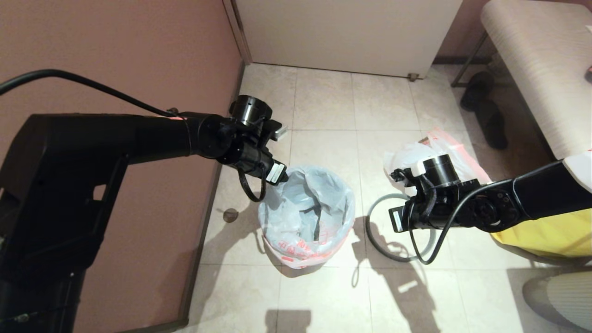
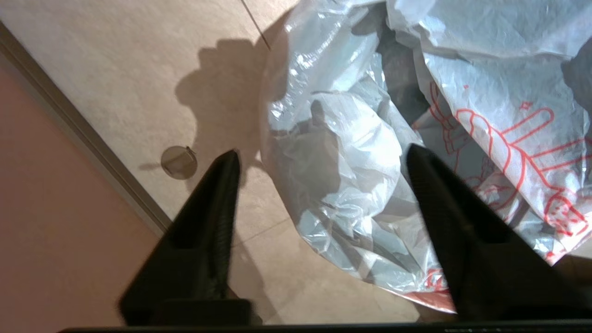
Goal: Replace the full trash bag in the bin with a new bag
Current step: Place the trash can ring on the trash can
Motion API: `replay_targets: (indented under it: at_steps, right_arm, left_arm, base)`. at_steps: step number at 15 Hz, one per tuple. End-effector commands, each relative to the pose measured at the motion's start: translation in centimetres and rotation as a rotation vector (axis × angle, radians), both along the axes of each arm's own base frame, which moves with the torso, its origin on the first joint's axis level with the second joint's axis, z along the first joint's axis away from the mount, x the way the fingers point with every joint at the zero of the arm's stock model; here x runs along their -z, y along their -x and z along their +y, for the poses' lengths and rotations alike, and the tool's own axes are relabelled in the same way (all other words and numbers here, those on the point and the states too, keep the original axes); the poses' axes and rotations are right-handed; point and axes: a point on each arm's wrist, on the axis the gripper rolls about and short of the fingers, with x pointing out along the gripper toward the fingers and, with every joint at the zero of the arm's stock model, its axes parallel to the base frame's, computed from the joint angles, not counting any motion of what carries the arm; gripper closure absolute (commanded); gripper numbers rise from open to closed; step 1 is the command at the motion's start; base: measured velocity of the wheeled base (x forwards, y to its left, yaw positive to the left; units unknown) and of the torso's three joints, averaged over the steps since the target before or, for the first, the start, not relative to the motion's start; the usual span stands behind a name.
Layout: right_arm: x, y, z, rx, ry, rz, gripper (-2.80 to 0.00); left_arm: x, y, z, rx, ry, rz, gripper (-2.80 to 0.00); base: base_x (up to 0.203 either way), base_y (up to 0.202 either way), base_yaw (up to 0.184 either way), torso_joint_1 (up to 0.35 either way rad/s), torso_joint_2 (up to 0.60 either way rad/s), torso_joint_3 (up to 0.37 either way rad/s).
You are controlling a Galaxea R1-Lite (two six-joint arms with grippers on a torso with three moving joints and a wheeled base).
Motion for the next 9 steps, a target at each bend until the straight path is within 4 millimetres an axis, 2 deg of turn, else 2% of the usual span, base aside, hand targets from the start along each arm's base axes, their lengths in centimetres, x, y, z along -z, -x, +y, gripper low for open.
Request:
replay_targets:
  at_steps: [1,4,7,9]
  right_arm:
    - [2.3,-1.1,-0.3,0.026,0.037,0.024,0.00]
    - [6.7,-4.2,-2.4,0.101,0.100,-0.023,0.00]
    - [10.8,-7.6,-6.5,0.212,0.195,-0.006,0.00]
    - [14.2,-9.2,-9.0,0.267,0.257,0.032,0.00]
  left_arm:
    - [-0.7,0.4,-0.7,0.015,0.017,-0.035,0.00]
    - [-0.9,0.9,-2.7,0.006,0.102,-0.062,0.00]
    - [-1.3,3.4,-6.7,0.043,0.160,-0.059,0.00]
    - [-0.5,3.5,-7.5,0.030,0.146,-0.049,0.00]
  base:
    - [0.000,0.000,0.000,0.000,0.00,0.000]
    - [0.000,0.000,0.000,0.000,0.00,0.000]
    - [0.000,0.000,0.000,0.000,0.00,0.000]
    - [0.000,0.000,0.000,0.000,0.00,0.000]
